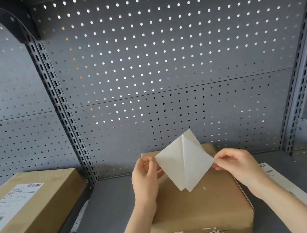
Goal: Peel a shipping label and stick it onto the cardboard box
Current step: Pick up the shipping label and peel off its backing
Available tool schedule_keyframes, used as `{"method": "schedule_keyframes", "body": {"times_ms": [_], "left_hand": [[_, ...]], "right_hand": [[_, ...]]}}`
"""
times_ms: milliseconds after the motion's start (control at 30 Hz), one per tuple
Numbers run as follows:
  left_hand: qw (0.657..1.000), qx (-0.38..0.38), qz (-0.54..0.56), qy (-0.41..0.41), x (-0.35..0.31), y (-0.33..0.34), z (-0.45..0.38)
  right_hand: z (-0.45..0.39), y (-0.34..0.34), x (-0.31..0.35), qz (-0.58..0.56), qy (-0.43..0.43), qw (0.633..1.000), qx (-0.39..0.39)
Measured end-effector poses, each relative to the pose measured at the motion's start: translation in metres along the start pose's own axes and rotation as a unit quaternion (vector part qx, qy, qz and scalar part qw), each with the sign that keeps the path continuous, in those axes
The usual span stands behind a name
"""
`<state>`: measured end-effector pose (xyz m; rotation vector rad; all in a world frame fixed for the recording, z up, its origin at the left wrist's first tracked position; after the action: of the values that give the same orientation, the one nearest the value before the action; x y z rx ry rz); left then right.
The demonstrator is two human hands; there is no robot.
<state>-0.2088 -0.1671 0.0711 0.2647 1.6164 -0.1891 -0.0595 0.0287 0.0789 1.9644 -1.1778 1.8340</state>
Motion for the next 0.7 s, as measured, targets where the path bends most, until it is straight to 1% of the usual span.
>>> {"method": "schedule_keyframes", "body": {"times_ms": [67, 133, 233, 367, 400, 433, 533, 600, 700], "left_hand": [[1.0, -0.006, -0.005, -0.004, 0.0, -0.001, 0.0], [1.0, 0.006, -0.005, 0.0, -0.001, 0.001, 0.002], [0.999, 0.03, -0.015, 0.018, -0.005, 0.008, 0.005], [0.998, 0.051, 0.001, 0.035, -0.008, 0.015, 0.008], [0.998, 0.055, 0.013, 0.034, -0.008, 0.017, 0.008], [0.997, 0.06, 0.022, 0.033, -0.008, 0.018, 0.008], [0.996, 0.074, 0.032, 0.032, -0.008, 0.021, 0.009], [0.996, 0.078, 0.034, 0.035, -0.008, 0.022, 0.009], [0.996, 0.072, 0.04, 0.032, -0.01, 0.021, 0.009]], "right_hand": [[0.0, -0.001, -0.003, -0.031, 0.013, 0.999, -0.009], [0.001, 0.001, -0.005, -0.117, 0.044, 0.992, -0.012], [0.003, 0.013, -0.005, -0.242, 0.106, 0.964, 0.002], [0.005, 0.03, 0.005, -0.37, 0.165, 0.914, 0.012], [0.004, 0.034, 0.007, -0.375, 0.166, 0.912, 0.02], [0.003, 0.036, 0.01, -0.357, 0.158, 0.92, 0.034], [0.004, 0.044, 0.02, -0.24, 0.112, 0.961, 0.082], [0.005, 0.047, 0.026, -0.198, 0.09, 0.973, 0.083], [0.004, 0.044, 0.027, -0.148, 0.063, 0.985, 0.061]]}}
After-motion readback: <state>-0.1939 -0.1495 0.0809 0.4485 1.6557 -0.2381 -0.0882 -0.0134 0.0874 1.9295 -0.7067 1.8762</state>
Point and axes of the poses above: each hand's wrist, its own z-axis away from the middle knuckle, its own y-axis out of the palm, x = y × z, the point moved 6 cm from there along -z, towards the middle knuckle, and after that the axes turned 3 degrees about -y, right-handed, at the moved point
